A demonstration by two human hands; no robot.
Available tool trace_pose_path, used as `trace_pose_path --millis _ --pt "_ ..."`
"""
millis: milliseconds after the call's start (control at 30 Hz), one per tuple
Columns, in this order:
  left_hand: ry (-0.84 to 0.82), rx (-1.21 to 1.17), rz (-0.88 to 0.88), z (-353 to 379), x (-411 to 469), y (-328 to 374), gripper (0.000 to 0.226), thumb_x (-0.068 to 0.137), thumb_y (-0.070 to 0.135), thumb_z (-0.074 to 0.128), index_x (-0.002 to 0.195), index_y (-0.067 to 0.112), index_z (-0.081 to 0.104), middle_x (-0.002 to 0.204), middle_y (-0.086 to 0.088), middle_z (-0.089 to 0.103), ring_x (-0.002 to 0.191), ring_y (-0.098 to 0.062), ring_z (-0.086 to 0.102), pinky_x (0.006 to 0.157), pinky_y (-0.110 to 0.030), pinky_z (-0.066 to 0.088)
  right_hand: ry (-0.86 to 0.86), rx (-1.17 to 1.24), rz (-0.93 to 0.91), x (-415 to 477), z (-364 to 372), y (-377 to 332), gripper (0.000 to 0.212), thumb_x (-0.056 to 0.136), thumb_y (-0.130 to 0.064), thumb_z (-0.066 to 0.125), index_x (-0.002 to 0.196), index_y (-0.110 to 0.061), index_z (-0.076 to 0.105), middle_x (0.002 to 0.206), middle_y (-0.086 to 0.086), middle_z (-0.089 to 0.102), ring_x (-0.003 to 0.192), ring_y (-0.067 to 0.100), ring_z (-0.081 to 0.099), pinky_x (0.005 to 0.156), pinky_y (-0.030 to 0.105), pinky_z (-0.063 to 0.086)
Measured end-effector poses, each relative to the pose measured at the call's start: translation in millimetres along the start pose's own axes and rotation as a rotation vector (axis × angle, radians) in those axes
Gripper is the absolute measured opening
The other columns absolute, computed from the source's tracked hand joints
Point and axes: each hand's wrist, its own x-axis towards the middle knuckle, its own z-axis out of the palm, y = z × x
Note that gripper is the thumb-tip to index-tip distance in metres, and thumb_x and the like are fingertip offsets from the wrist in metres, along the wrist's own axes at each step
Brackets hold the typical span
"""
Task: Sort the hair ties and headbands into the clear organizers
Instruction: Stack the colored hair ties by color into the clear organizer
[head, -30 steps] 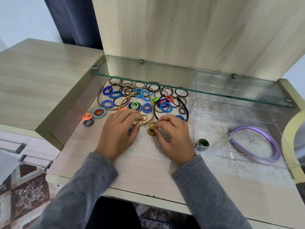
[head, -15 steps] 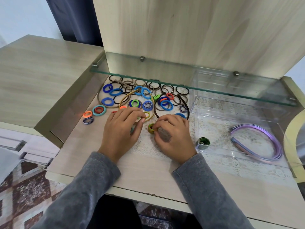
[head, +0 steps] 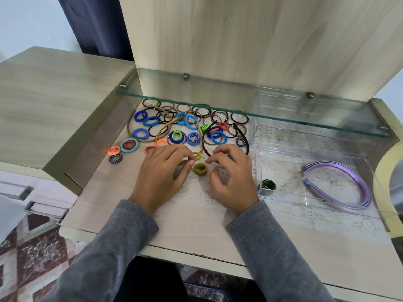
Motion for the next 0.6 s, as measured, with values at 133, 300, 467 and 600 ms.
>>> trace_pose_path --millis 133,300,467,600 --pt "-0.015 -0.037 0.063 -1.5 -0.2 1.3 0.013 0.095 0.026 0.063 0.103 0.018 0.07 0.109 0.006 0.068 0.104 -0.017 0.063 0.083 -0.039 0.048 0.106 0.039 0.041 2.5 2.9 2.7 0.019 0.073 -0.011 0.052 0.085 -0.015 0.067 0.099 -0.003 0.056 0.097 0.019 0.056 0.081 0.048 0.043" --pt "-0.03 -0.042 0.128 -3.9 0.0 4.2 0.01 0.091 0.023 0.068 0.099 0.018 0.07 0.107 0.004 0.068 0.1 -0.017 0.063 0.08 -0.036 0.046 0.149 0.034 0.052 2.6 3.5 3.2 0.018 0.072 -0.007 0.054 0.083 -0.014 0.066 0.096 -0.005 0.056 0.094 0.017 0.056 0.08 0.047 0.043" --pt "-0.071 -0.046 0.126 -3.8 -0.1 3.7 0.011 0.092 0.024 0.068 0.101 0.019 0.07 0.109 0.004 0.068 0.101 -0.017 0.063 0.082 -0.035 0.046 0.153 0.032 0.05 2.6 4.0 3.3 0.018 0.072 -0.009 0.053 0.083 -0.014 0.066 0.096 -0.005 0.055 0.093 0.017 0.056 0.079 0.048 0.043" --pt "-0.107 -0.029 0.115 -4.0 0.1 3.2 0.012 0.092 0.026 0.065 0.102 0.019 0.069 0.11 0.005 0.067 0.102 -0.017 0.062 0.082 -0.036 0.046 0.147 0.032 0.046 2.2 3.6 3.9 0.018 0.072 -0.01 0.052 0.083 -0.014 0.066 0.096 -0.004 0.055 0.094 0.017 0.056 0.079 0.048 0.044"
